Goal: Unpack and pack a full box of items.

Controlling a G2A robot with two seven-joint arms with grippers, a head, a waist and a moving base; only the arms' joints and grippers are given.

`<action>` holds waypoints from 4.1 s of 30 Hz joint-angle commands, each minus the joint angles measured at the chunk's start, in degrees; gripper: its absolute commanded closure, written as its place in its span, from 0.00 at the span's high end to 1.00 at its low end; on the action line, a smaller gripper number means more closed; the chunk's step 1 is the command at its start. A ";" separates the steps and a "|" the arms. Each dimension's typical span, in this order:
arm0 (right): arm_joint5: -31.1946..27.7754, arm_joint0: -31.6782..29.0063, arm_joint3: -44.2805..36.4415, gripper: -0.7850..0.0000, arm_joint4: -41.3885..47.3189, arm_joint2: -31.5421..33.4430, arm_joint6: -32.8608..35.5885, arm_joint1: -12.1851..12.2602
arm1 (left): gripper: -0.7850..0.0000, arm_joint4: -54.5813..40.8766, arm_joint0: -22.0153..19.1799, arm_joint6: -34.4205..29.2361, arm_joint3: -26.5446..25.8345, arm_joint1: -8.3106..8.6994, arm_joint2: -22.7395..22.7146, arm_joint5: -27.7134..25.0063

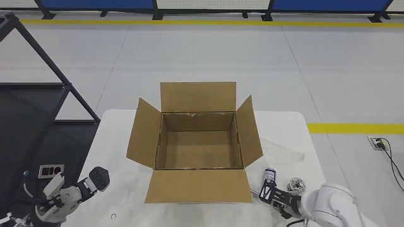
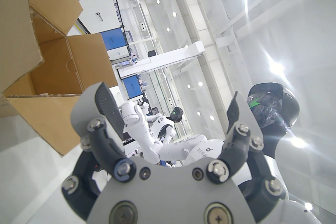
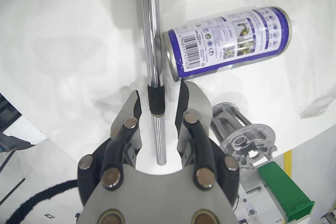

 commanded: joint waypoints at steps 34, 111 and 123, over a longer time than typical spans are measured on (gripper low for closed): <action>-3.53 -7.62 -6.86 0.00 -3.31 6.86 -3.92 2.44 | 1.00 0.00 0.00 0.00 0.00 0.00 0.00 0.00; 20.46 38.94 -19.06 0.00 37.49 -15.58 -0.34 -1.73 | 1.00 -1.76 3.81 2.61 -0.47 -0.89 -1.16 -2.49; 23.86 55.20 1.96 0.00 42.19 -35.37 -5.17 -10.84 | 1.00 -1.76 3.81 2.61 -0.47 -0.89 -1.16 -2.49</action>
